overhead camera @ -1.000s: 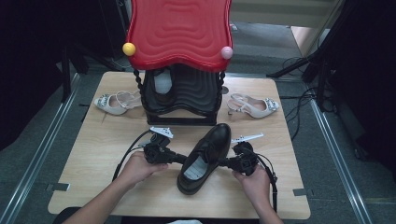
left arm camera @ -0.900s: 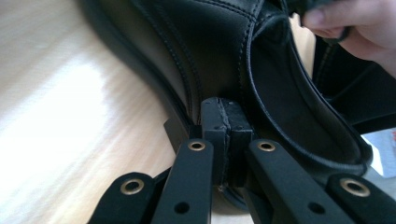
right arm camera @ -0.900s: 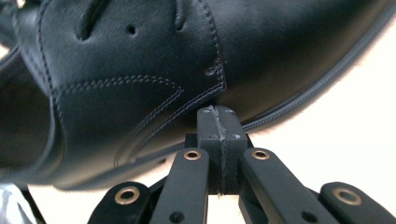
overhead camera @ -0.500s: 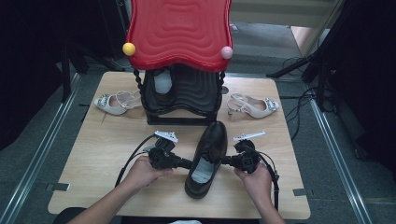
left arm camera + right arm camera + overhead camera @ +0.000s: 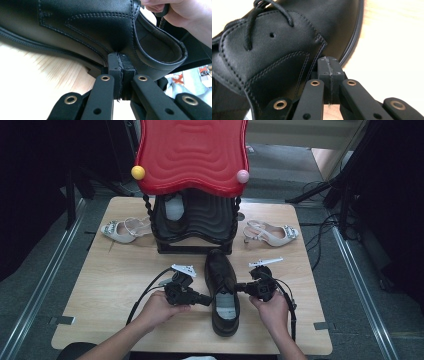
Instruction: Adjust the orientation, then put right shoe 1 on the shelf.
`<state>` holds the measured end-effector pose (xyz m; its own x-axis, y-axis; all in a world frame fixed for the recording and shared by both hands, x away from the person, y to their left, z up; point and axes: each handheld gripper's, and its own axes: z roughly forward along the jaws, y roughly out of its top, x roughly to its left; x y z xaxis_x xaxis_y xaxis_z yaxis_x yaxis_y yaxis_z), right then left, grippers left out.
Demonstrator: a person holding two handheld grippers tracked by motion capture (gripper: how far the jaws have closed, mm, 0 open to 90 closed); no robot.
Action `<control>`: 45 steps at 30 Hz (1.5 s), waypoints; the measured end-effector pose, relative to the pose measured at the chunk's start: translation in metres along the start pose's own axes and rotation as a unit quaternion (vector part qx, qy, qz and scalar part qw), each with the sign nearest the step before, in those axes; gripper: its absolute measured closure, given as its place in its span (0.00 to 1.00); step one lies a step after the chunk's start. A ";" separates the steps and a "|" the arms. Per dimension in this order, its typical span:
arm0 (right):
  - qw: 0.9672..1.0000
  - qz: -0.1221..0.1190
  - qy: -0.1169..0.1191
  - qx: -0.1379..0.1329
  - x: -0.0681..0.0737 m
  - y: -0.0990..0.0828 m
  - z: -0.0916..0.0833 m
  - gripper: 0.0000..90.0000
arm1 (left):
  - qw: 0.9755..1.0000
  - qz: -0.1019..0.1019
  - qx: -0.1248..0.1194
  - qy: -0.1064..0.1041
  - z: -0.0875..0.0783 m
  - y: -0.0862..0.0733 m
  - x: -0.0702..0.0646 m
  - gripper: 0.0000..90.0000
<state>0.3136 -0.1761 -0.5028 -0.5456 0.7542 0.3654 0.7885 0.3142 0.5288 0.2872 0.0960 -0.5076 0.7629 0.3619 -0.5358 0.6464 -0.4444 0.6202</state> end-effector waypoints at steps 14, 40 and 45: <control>0.999 0.019 0.022 -0.020 -0.006 0.000 -0.016 0.93 | 0.999 0.003 -0.032 0.023 -0.038 0.009 0.010 0.82; 0.997 0.028 0.073 0.007 0.040 0.013 -0.062 0.72 | 0.993 0.062 -0.068 0.068 -0.115 0.070 -0.003 0.96; 0.996 0.023 0.082 0.028 0.053 0.016 -0.060 0.71 | 0.992 0.070 -0.075 0.067 -0.128 0.089 -0.008 1.00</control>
<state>0.2801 -0.1653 -0.4289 -0.5437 0.6656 0.5113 0.8259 0.3161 0.4668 0.3401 0.1585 -0.3753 0.8340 0.4157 -0.3629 0.5205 -0.3741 0.7676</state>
